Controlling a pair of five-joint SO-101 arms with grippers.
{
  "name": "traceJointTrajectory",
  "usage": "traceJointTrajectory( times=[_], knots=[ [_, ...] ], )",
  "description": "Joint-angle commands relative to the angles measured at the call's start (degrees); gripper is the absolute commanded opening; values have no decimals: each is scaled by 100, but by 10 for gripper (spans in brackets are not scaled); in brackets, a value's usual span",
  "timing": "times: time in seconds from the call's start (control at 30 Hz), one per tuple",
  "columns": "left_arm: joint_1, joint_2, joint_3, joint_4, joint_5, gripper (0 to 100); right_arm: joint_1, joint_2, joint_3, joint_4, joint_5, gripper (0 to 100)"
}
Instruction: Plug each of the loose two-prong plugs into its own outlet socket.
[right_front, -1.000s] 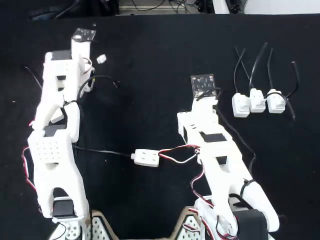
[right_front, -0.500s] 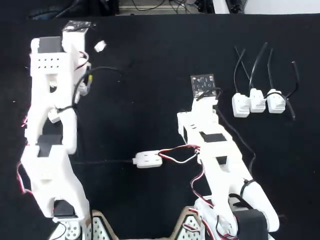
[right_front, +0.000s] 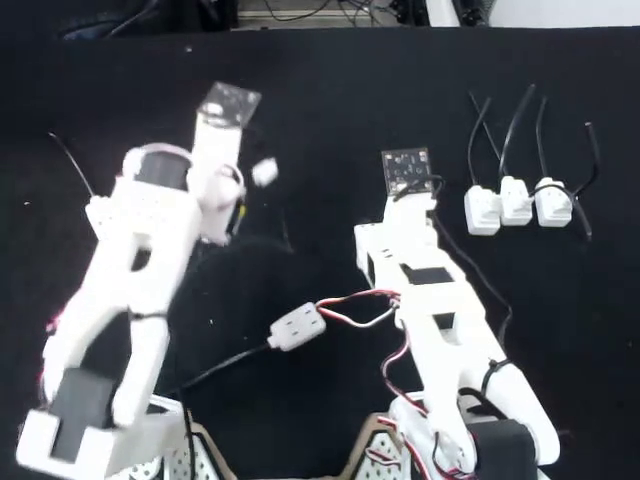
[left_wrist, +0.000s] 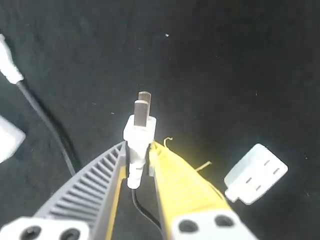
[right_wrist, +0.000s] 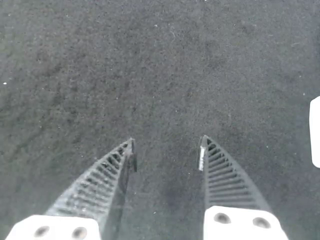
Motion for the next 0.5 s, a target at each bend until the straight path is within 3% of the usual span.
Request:
traceJointTrajectory(
  times=[0.0,0.1,0.23,0.47],
  knots=[
    [400,-1046,1464,-1240,88,32,-53,-233,-215,-132,-44,194],
    [479,-1468,2211,-2040,264,34,-53,-233,-215,-141,-44,194],
    [620,-1855,2949,-2787,1152,72,-53,-233,-224,-149,-44,194],
    [884,-2418,3196,-2505,1600,286,-53,-233,-224,-149,-44,194]
  ],
)
